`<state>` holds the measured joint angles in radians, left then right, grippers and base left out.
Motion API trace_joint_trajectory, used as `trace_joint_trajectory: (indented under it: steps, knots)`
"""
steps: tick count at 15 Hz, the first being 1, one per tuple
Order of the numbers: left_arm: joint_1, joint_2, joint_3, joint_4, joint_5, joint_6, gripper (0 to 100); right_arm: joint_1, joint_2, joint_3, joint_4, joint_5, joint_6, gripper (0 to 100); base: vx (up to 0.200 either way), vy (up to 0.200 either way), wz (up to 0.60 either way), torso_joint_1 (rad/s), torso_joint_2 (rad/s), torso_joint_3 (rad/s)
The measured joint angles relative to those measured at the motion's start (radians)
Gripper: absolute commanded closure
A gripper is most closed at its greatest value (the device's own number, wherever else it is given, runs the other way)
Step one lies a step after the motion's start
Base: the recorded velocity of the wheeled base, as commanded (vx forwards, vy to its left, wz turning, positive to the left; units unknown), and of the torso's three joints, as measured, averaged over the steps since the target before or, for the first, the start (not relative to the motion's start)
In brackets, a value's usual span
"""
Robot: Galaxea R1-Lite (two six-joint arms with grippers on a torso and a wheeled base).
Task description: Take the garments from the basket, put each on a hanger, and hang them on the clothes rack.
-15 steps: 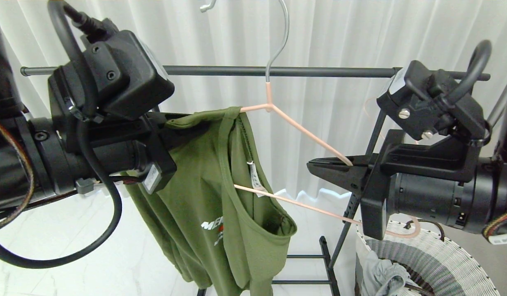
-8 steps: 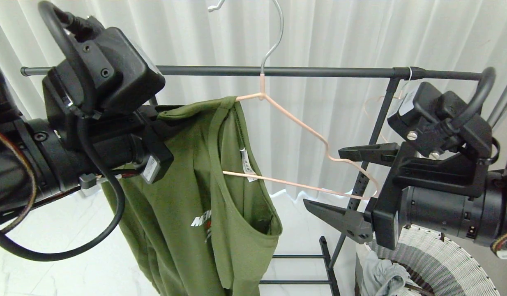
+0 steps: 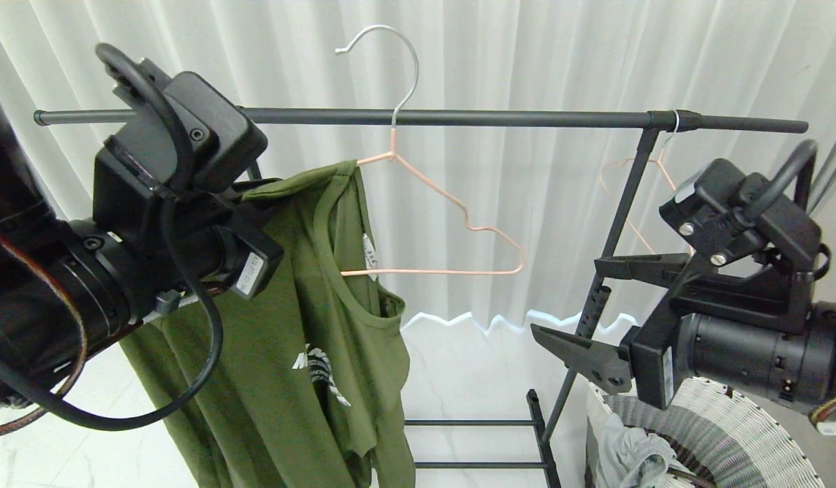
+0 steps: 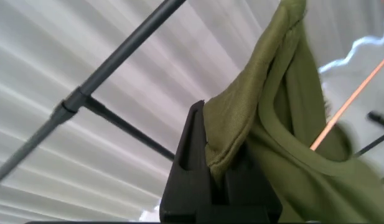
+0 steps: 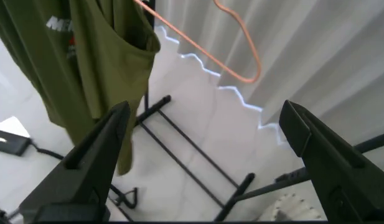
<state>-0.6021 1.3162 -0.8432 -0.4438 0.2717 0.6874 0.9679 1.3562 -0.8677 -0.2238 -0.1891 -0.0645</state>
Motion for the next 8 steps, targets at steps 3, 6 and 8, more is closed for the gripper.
trace_joint_trajectory:
  steps: [3, 6, 8]
  knots:
    - [-0.027, 0.000, -0.029, -0.003, 0.000, -0.068, 100, 0.019, 0.065, -0.031, -0.025, -0.003, 0.118, 0, 0.000, 0.000, 0.00, 0.000, 0.00, 0.000]
    - [-0.048, 0.000, -0.054, -0.030, 0.000, -0.098, 100, 0.032, 0.150, -0.065, -0.136, -0.015, 0.154, 0, 0.000, 0.000, 0.00, 0.000, 0.00, 0.000]
    - [-0.053, 0.001, -0.063, -0.051, -0.002, -0.099, 100, 0.036, 0.216, -0.089, -0.230, -0.039, 0.157, 0, 0.000, 0.000, 0.00, 0.000, 0.00, 0.000]
